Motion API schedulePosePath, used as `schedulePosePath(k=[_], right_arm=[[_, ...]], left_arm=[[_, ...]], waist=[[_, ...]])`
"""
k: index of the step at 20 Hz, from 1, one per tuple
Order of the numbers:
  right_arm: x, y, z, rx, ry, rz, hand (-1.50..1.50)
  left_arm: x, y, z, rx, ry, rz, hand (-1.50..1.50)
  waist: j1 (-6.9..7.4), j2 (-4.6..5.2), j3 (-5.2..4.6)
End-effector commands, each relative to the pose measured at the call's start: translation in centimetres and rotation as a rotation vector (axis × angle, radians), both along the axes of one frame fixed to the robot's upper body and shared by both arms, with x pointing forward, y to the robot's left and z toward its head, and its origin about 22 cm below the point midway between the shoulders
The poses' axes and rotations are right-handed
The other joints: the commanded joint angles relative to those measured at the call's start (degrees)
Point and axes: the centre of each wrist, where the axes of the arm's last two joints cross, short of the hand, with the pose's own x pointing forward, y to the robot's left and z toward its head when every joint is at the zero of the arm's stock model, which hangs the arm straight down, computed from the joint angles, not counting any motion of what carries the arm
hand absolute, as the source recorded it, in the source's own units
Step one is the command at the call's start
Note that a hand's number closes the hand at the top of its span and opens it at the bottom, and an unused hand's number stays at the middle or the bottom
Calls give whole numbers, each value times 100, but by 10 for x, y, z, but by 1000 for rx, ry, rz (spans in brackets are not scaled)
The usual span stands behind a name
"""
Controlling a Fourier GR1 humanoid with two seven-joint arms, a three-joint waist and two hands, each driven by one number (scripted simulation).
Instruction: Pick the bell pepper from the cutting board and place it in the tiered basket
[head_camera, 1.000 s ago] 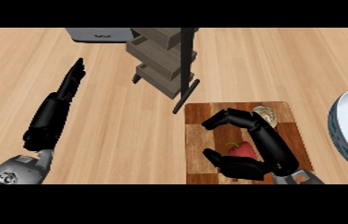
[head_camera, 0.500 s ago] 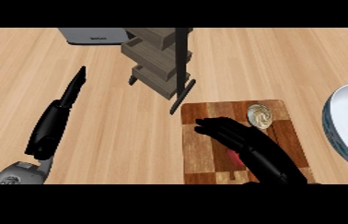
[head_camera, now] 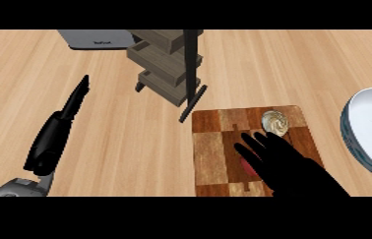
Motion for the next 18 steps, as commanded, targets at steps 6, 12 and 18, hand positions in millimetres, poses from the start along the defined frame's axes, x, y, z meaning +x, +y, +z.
schedulePosePath(k=[6,12,18], right_arm=[[-49,61,-2,-141,-41,-138,-150],[-54,93,-40,-264,-58,-205,-150],[-40,98,-76,-379,-95,-306,-150]], left_arm=[[0,-16,-10,-15,-4,-42,0],[1,-7,3,12,-22,-33,0],[-2,-11,1,-7,-16,-38,0]], waist=[[145,72,23],[154,58,26],[143,76,30]])
